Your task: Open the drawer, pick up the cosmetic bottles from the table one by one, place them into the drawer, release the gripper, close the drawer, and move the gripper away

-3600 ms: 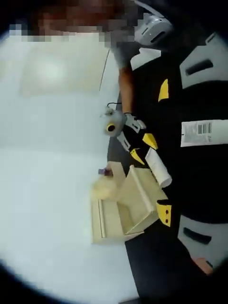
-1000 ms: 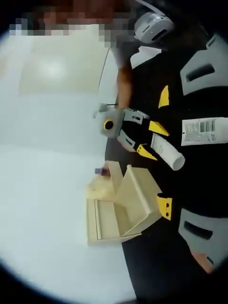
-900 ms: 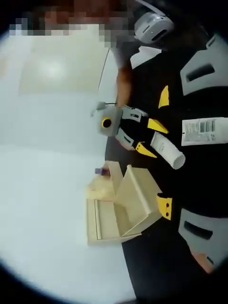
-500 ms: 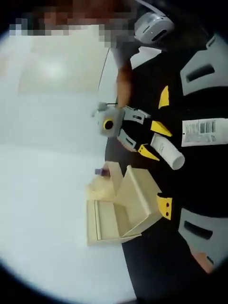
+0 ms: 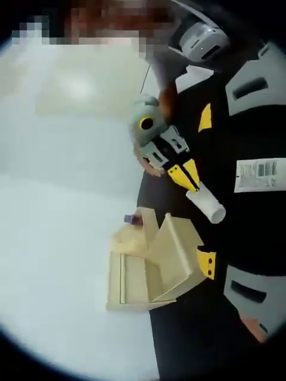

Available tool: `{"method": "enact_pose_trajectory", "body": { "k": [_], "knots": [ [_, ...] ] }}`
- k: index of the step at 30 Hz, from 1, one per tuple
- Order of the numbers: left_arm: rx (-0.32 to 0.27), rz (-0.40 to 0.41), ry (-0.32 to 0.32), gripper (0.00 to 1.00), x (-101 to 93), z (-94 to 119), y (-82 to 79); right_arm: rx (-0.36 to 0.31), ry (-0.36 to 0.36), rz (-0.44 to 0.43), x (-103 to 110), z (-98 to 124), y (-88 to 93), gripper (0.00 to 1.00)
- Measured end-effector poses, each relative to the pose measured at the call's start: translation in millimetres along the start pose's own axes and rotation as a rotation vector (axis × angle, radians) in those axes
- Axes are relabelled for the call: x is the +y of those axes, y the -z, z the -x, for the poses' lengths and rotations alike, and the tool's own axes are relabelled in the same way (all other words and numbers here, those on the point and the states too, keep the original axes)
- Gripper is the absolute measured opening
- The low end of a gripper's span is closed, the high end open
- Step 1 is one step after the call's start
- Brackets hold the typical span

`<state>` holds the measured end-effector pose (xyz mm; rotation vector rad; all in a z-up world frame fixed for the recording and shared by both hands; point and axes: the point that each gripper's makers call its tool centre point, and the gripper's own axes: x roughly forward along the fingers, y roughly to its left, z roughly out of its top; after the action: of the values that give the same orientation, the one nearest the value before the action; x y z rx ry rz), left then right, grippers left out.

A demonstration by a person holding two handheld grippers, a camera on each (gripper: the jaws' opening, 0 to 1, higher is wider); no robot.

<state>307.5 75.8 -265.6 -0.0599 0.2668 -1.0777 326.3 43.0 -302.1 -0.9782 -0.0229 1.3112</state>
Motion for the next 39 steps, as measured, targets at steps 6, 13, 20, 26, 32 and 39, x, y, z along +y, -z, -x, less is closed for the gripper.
{"method": "enact_pose_trajectory", "body": {
  "k": [6,13,20,26,32,39],
  "knots": [
    [0.003,-0.007,-0.012,0.73,1.3,1,1.2,-0.119,0.009,-0.168,-12,4,-8.4,0.07],
    [0.005,-0.008,-0.008,0.72,3.5,0,0.4,-0.223,-0.096,-0.460,-15,-1,9.3,0.27],
    [0.003,-0.011,0.009,0.72,0.6,0,-0.7,-0.203,-0.153,-0.529,-1,-20,22.9,0.34],
    [0.038,-0.014,-0.001,0.71,1.6,-4,6.3,-0.194,-0.131,-0.556,-4,-23,26.0,0.25],
    [0.030,-0.011,0.002,0.71,1.1,-3,4.8,-0.152,-0.082,-0.394,-2,-20,14.2,0.19],
    [0.038,-0.015,-0.007,0.69,2.9,-3,7.0,-0.099,-0.022,-0.323,-8,-11,11.0,0.11]
  ]
}}
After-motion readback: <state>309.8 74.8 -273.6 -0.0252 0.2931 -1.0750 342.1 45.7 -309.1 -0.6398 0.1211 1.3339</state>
